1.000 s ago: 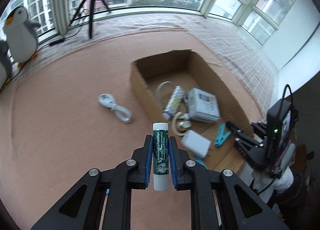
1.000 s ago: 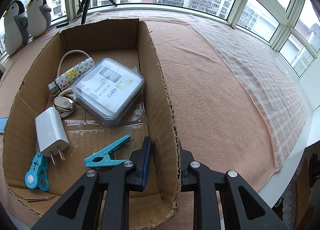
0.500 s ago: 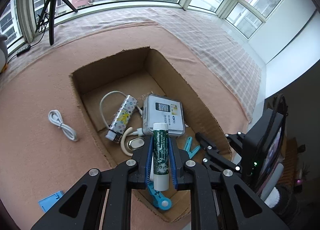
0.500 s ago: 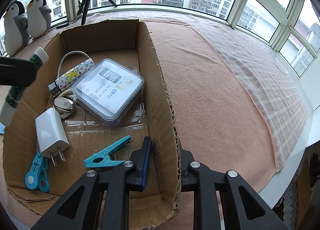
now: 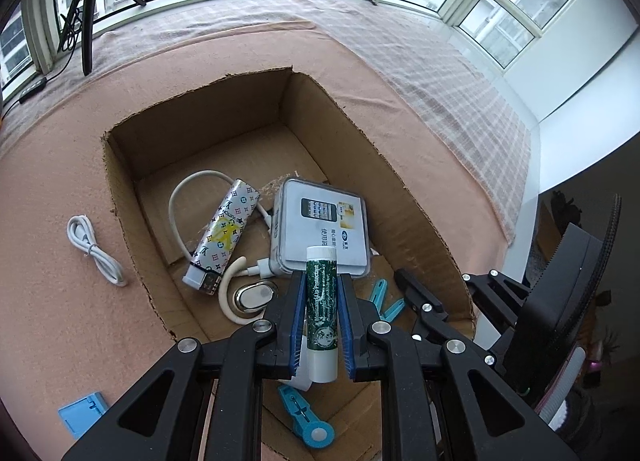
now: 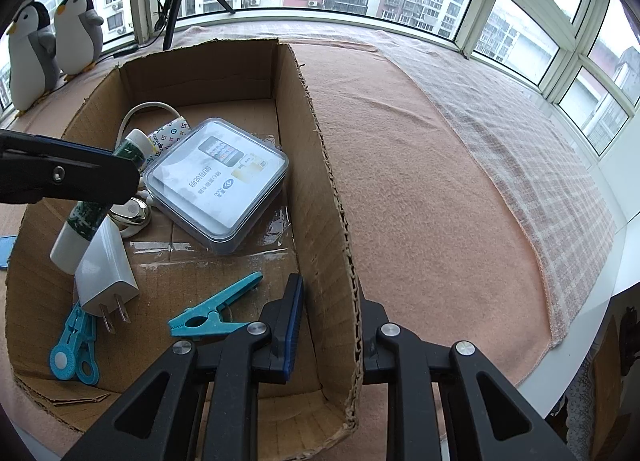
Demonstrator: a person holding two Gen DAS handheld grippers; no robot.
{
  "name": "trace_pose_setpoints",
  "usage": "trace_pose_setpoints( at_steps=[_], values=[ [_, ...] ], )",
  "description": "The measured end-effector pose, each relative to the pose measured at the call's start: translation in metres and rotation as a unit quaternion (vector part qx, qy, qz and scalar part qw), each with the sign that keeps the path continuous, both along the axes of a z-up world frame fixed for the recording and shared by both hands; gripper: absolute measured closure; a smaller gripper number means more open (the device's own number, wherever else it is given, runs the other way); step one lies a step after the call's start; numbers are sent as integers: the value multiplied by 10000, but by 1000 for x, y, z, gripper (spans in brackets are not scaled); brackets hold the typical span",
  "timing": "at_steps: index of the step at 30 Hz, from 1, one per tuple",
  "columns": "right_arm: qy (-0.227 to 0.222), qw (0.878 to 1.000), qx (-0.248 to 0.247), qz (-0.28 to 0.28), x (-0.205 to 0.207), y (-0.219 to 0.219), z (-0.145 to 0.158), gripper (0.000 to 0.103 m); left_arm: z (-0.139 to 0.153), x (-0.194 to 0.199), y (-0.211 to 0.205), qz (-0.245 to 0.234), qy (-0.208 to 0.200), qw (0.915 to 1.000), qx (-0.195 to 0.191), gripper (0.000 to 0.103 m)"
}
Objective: Organize rigid objects
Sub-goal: 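Carry the green tube with the left tool into the box and release, then reach the left tool to the blue phone stand and grasp it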
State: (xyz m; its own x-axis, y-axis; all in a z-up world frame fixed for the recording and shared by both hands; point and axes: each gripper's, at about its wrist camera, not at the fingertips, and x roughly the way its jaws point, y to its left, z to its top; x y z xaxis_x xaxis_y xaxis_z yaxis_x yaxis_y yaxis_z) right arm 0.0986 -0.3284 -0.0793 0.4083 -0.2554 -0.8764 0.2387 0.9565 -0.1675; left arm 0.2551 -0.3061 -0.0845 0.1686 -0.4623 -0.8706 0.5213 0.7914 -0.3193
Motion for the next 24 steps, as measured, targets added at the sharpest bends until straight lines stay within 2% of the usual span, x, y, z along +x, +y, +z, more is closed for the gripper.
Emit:
trace_pose_setpoints(
  at_steps=[3, 4, 5, 6, 24],
  values=[
    [-2, 10000, 1, -1, 0, 0, 0, 83, -1, 2, 0, 47, 34, 10000, -32, 84],
    [-1, 10000, -3, 2, 0, 0, 0, 83, -1, 4, 0, 76, 72, 9999, -45, 79],
    [-1, 10000, -7, 5, 1, 0, 0, 83, -1, 5, 1, 111, 97, 9999, -58, 64],
    [-2, 10000, -4, 4, 0, 0, 0, 83, 0, 5, 3, 140, 63, 9999, -68, 57],
    [1, 10000, -41, -5, 2, 1, -2, 83, 18, -3, 24, 139, -103, 9998, -76, 57]
  ],
)
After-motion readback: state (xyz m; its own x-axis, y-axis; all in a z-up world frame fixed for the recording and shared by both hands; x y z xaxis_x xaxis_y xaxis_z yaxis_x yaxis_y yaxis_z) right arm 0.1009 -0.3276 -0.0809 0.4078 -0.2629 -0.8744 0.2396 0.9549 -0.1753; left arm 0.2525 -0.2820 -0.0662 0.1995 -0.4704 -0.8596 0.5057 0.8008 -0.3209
